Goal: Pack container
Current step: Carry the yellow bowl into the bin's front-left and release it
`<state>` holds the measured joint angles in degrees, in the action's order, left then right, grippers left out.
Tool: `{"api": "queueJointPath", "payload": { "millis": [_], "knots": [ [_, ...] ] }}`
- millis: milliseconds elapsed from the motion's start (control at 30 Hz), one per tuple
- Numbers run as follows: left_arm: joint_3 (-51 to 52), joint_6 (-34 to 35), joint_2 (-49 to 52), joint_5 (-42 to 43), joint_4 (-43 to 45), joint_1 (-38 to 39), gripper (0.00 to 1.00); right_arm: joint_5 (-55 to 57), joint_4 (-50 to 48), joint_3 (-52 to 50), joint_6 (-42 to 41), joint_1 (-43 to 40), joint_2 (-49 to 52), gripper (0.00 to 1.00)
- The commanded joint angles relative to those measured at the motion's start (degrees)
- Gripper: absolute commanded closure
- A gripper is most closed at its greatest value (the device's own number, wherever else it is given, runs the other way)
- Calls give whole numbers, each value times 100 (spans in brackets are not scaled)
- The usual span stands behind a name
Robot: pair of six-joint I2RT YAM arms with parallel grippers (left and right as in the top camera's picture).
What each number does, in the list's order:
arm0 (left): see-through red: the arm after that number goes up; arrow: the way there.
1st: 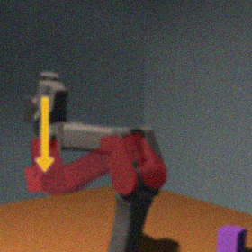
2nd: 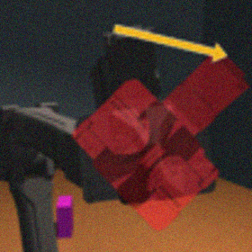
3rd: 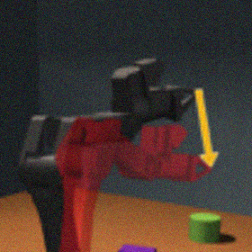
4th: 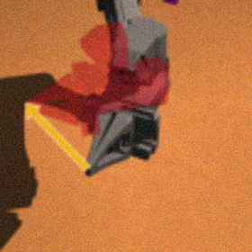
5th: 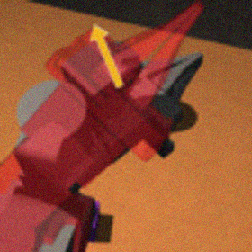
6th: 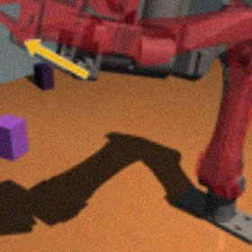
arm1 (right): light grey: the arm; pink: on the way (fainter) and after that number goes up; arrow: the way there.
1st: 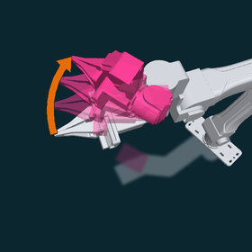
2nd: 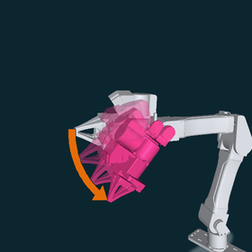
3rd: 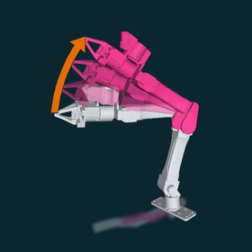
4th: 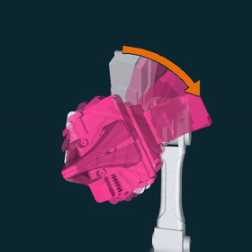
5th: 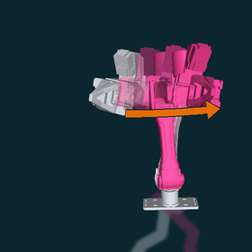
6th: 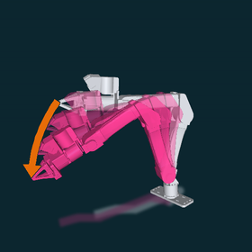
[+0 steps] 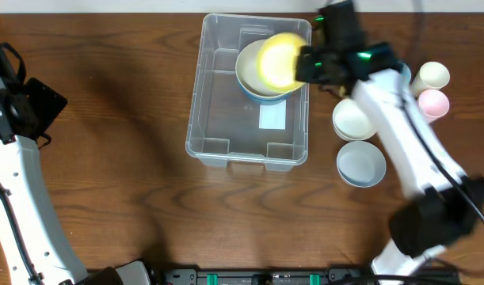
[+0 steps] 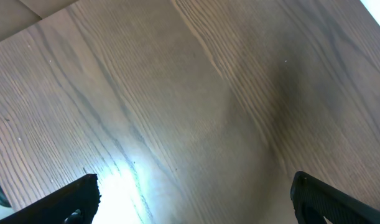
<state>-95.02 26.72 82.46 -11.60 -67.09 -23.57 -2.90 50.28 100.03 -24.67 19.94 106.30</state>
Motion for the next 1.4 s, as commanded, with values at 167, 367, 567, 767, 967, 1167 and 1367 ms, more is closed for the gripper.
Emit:
{"api": "queueJointPath", "payload": {
  "millis": [167, 367, 567, 767, 967, 1167, 1367],
  "knots": [
    [-79, -74, 7, -68, -17, -26, 2, -251, 2, 210, 313, 713, 1012, 99],
    [-79, -74, 7, -68, -17, -26, 2, -254, -83, 208, 310, 1005, 1134, 99],
    [-79, -74, 7, -68, -17, -26, 2, -308, -229, 208, 306, 1226, 1392, 99],
    [-79, -74, 7, -68, -17, -26, 2, -463, -341, 208, 306, 1346, 1657, 95],
    [-79, -74, 7, -68, -15, -26, 2, -442, -437, 221, 308, 1338, 1655, 76],
    [-79, -74, 7, -68, -17, -26, 2, -400, -319, 404, 444, 1220, 1563, 76],
    [-79, -74, 7, -68, -15, -26, 2, -293, 407, 1045, 509, 879, 1056, 72]
  ]
}}
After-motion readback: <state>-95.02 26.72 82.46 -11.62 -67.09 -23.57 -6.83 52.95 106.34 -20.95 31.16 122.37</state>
